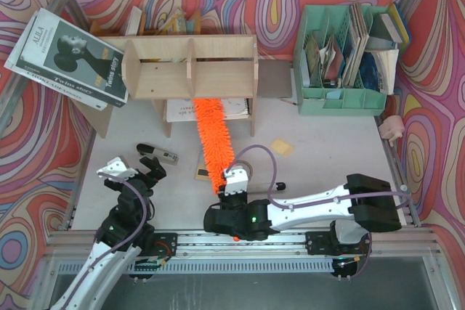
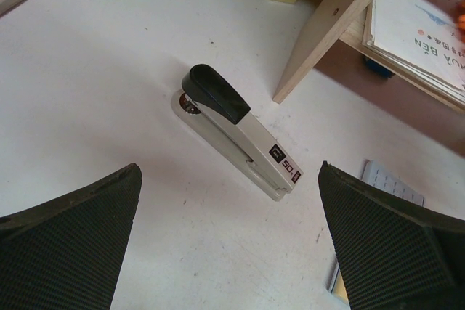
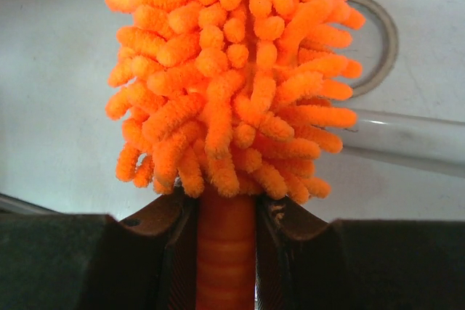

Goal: Dust the bookshelf with a duster

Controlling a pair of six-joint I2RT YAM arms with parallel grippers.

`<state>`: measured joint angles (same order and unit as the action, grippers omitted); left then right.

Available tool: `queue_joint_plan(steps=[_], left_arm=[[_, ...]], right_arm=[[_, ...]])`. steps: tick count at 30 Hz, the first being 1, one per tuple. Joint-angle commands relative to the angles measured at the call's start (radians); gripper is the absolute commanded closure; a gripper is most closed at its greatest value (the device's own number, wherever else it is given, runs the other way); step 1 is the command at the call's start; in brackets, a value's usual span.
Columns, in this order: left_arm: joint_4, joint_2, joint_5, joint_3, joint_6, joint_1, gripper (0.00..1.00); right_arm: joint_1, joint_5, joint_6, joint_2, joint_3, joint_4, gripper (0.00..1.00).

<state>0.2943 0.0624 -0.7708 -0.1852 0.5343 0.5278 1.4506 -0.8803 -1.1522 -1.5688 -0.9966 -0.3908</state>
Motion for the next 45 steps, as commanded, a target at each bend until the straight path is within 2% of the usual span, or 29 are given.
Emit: queue_joint_plan(steps=[1, 5, 10, 13, 21, 24, 27, 31, 37, 41, 45], left_arm=[[0.009, -0.017, -0.011, 0.017, -0.007, 0.001, 0.02], [0.013, -0.021, -0.014, 0.018, -0.005, 0.001, 0.02], [0.012, -0.024, -0.015, 0.018, -0.005, 0.001, 0.02], [0.011, -0.021, -0.013, 0.018, -0.005, 0.001, 0.02], [0.002, -0.013, -0.009, 0.019, -0.008, 0.001, 0.02], [0.0, -0.012, -0.008, 0.018, -0.008, 0.001, 0.02], [0.001, -0.011, -0.007, 0.018, -0.008, 0.001, 0.02], [0.0, -0.01, -0.007, 0.018, -0.008, 0.001, 0.02], [0.002, -0.013, -0.008, 0.018, -0.008, 0.0, 0.02], [0.007, -0.016, -0.01, 0.018, -0.007, 0.001, 0.02], [0.011, -0.022, -0.011, 0.019, -0.007, 0.001, 0.02]], right_arm=[[-0.012, 0.085, 0.235, -0.049, -0.069, 0.191, 1.0], [-0.012, 0.121, 0.31, -0.077, -0.112, 0.23, 1.0], [-0.011, 0.095, 0.325, -0.064, -0.126, 0.217, 1.0], [-0.017, 0.033, 0.262, -0.047, -0.124, 0.129, 1.0], [-0.095, -0.069, -0.039, 0.068, -0.05, -0.194, 1.0], [-0.124, -0.081, -0.089, 0.098, -0.033, -0.26, 1.0], [-0.134, -0.061, -0.049, 0.115, -0.015, -0.211, 1.0], [-0.132, 0.017, 0.081, 0.088, -0.003, -0.026, 1.0], [-0.103, 0.114, 0.253, -0.014, -0.1, 0.121, 1.0], [-0.072, 0.137, 0.312, -0.069, -0.156, 0.165, 1.0], [-0.067, 0.121, 0.297, -0.07, -0.156, 0.158, 1.0]])
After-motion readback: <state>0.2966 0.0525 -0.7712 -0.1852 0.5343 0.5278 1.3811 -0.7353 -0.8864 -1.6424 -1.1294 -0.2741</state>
